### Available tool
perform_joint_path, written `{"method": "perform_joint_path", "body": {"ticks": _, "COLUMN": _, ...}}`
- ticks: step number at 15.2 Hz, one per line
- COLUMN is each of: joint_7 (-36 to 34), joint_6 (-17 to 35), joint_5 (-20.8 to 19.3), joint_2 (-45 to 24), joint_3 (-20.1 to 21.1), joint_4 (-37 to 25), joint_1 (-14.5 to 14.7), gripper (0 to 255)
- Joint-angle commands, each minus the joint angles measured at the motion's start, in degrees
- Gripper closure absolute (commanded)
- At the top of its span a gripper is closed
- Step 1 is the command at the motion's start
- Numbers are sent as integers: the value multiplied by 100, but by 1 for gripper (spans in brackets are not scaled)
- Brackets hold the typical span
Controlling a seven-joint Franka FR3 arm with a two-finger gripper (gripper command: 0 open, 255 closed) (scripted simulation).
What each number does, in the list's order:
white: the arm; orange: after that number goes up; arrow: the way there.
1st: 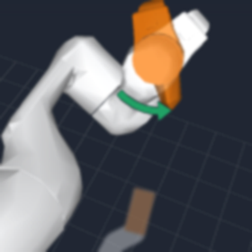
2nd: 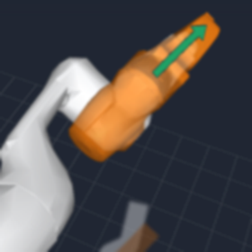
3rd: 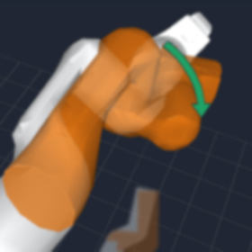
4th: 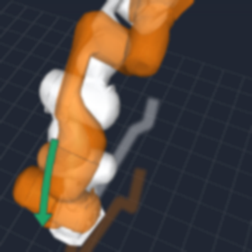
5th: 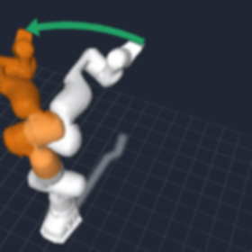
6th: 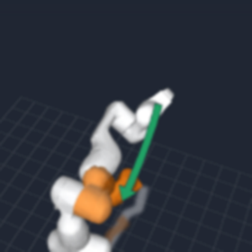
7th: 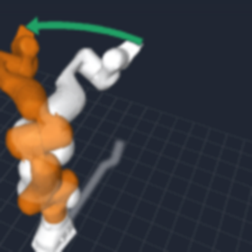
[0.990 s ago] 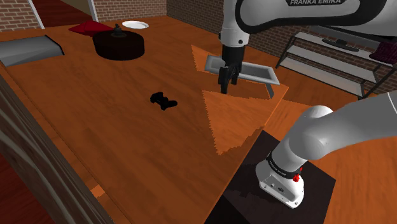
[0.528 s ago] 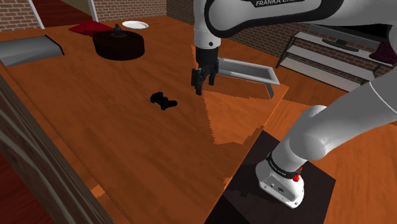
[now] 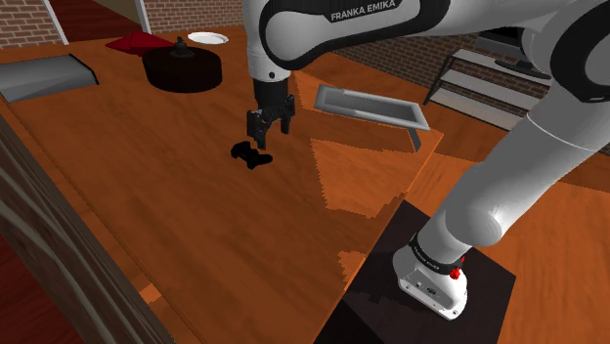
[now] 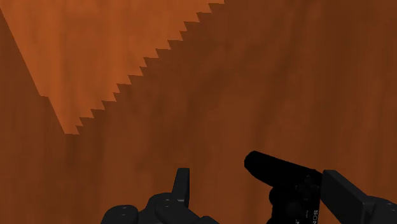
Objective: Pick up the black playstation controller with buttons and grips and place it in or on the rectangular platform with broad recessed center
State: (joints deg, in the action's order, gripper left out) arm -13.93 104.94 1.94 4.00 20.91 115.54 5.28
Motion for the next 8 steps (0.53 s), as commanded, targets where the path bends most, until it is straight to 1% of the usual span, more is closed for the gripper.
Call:
{"method": "perform_joint_path", "body": {"ticks": 1, "joint_7": -251, "joint_6": 42, "joint_5": -176, "joint_2": -419, "joint_3": 107, "joint_4": -410, "joint_1": 68, "gripper": 0}}
{"method": "perform_joint_path", "body": {"ticks": 3, "joint_7": -486, "joint_6": 65, "joint_5": -383, "joint_2": -861, "joint_3": 183, "joint_4": -842, "joint_1": 157, "gripper": 0}}
{"method": "perform_joint_path", "body": {"ticks": 4, "joint_7": -493, "joint_6": 65, "joint_5": -390, "joint_2": -877, "joint_3": 179, "joint_4": -857, "joint_1": 167, "gripper": 0}}
{"method": "perform_joint_path", "body": {"ticks": 8, "joint_7": -506, "joint_6": 367, "joint_5": -407, "joint_2": -912, "joint_3": 174, "joint_4": -587, "joint_1": 169, "gripper": 0}}
